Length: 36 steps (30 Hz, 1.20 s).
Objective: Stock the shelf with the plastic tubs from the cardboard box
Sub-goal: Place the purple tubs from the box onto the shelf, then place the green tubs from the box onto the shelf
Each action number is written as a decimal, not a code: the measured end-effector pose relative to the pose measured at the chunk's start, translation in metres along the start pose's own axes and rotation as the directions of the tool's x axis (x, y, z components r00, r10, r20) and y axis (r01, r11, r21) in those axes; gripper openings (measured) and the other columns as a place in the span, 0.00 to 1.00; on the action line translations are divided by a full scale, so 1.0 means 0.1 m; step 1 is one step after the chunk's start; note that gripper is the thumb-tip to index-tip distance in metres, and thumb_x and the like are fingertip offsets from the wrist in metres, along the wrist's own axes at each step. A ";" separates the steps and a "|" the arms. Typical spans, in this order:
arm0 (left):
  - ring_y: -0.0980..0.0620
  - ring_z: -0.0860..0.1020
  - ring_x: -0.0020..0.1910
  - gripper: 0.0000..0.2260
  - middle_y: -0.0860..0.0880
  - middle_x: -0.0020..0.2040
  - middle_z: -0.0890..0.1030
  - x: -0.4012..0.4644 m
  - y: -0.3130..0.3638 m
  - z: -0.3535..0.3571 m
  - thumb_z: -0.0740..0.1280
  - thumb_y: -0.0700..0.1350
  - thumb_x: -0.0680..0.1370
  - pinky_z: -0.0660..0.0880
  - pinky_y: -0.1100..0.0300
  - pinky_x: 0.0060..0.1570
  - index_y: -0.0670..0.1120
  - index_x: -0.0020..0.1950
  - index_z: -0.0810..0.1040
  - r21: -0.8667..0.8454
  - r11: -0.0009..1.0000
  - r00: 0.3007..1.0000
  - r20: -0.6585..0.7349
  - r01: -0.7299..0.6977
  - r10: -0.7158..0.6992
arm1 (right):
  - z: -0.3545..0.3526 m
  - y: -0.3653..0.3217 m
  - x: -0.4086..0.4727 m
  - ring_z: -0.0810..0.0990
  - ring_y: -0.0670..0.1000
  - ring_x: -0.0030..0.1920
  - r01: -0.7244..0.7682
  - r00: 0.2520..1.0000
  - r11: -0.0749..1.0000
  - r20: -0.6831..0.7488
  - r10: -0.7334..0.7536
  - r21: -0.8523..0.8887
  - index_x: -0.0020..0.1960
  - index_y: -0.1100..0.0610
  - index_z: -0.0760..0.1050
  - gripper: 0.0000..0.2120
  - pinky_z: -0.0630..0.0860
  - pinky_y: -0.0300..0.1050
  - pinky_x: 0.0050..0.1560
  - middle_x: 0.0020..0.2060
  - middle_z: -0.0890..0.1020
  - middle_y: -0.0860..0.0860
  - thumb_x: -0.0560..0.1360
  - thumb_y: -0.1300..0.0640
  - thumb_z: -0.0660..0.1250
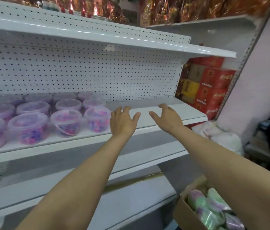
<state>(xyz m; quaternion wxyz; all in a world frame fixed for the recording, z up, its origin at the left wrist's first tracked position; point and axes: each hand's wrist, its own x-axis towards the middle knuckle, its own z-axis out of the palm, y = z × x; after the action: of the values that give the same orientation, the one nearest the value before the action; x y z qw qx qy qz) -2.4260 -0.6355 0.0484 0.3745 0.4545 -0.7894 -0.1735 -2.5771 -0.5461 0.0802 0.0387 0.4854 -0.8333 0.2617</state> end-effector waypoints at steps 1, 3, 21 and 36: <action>0.43 0.65 0.69 0.25 0.46 0.72 0.69 -0.03 0.10 0.10 0.60 0.62 0.78 0.65 0.50 0.65 0.51 0.69 0.72 -0.019 1.000 1.000 0.029 0.003 -0.002 | -0.04 0.12 -0.02 0.73 0.60 0.66 -0.026 1.000 1.000 0.001 0.026 0.013 0.74 0.58 0.63 0.32 0.70 0.51 0.61 0.68 0.73 0.59 0.79 0.37 0.59; 0.44 0.63 0.70 0.25 0.46 0.72 0.68 -0.07 0.30 0.28 0.61 0.62 0.77 0.65 0.50 0.66 0.51 0.70 0.70 -0.067 0.998 0.997 0.079 0.014 -0.009 | -0.13 0.38 -0.04 0.73 0.60 0.66 -0.071 0.997 0.997 -0.005 0.071 0.040 0.74 0.58 0.63 0.32 0.70 0.50 0.60 0.68 0.73 0.59 0.79 0.38 0.60; 0.44 0.66 0.68 0.24 0.46 0.69 0.71 -0.69 2.34 3.10 0.65 0.59 0.77 0.66 0.52 0.64 0.50 0.69 0.71 -0.055 0.984 0.942 0.302 0.167 -0.143 | -0.65 3.98 0.19 0.74 0.62 0.66 -0.173 0.962 0.984 0.207 0.176 -0.031 0.73 0.57 0.64 0.31 0.71 0.53 0.61 0.68 0.73 0.60 0.77 0.41 0.64; 0.43 0.81 0.49 0.20 0.44 0.46 0.83 -2.14 1.42 5.01 0.61 0.61 0.77 0.70 0.58 0.41 0.47 0.51 0.80 0.296 0.856 0.559 0.658 0.424 -0.505 | 0.92 5.94 -0.81 0.74 0.62 0.65 -0.592 0.557 0.793 0.640 0.530 -0.142 0.71 0.60 0.68 0.30 0.68 0.49 0.63 0.65 0.77 0.62 0.78 0.42 0.66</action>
<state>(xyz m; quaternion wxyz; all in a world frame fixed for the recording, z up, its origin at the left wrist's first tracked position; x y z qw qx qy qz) -2.8191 -0.4126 -0.2872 -0.0461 0.5605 -0.7305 -0.3873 -3.0093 -0.2931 -0.2616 -0.3598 0.2548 -0.8906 0.1118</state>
